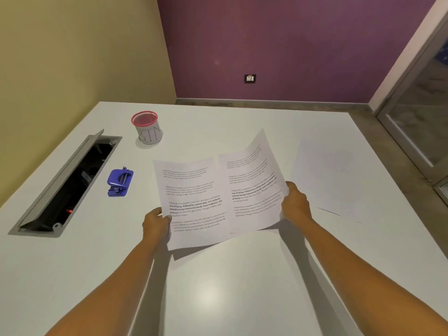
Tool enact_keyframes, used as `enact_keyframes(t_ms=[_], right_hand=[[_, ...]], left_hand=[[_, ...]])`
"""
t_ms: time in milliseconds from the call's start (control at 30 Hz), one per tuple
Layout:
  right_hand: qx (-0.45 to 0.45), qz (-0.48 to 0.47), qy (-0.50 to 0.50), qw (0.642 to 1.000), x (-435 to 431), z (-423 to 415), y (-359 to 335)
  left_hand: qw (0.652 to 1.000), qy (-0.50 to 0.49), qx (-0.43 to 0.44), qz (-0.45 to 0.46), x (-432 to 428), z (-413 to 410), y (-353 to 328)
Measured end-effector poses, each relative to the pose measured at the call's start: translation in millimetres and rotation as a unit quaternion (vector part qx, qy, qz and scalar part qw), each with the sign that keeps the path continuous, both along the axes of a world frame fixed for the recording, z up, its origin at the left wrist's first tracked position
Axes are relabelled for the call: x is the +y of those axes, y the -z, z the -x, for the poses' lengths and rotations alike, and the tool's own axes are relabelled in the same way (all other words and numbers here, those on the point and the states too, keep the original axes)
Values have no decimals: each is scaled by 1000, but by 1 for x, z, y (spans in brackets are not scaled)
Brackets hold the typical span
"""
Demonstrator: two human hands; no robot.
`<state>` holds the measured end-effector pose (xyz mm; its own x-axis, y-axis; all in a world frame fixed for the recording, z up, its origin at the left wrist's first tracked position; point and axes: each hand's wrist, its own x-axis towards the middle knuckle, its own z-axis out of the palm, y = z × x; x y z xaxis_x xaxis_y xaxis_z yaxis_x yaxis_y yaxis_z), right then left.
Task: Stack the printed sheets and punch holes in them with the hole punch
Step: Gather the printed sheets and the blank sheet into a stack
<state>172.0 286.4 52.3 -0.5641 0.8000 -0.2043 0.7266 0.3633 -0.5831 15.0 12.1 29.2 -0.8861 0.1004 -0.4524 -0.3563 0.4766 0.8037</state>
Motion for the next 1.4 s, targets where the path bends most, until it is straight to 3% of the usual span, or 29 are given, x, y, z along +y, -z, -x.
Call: enact_keyframes(t_ms=[300, 467, 833, 1167, 1233, 1300, 1400], right_hand=[[206, 65, 1, 976, -3, -34, -46], [264, 172, 36, 948, -8, -43, -39], [170, 293, 45, 940, -32, -53, 17], [176, 303, 59, 935, -10, -44, 18], [160, 259, 72, 950, 4, -47, 21], [85, 159, 48, 982, 19, -49, 27], [2, 61, -10, 998, 41, -51, 33]], left_hand=[[993, 47, -53, -100, 18, -47, -13], [986, 83, -79, -125, 37, -58, -18], [983, 43, -115, -139, 55, -65, -23], [994, 75, -25, -78, 59, -61, -22], [995, 78, -4, -69, 59, -58, -20], [995, 73, 14, -62, 59, -55, -18], [996, 79, 38, -27, 61, -54, -15]])
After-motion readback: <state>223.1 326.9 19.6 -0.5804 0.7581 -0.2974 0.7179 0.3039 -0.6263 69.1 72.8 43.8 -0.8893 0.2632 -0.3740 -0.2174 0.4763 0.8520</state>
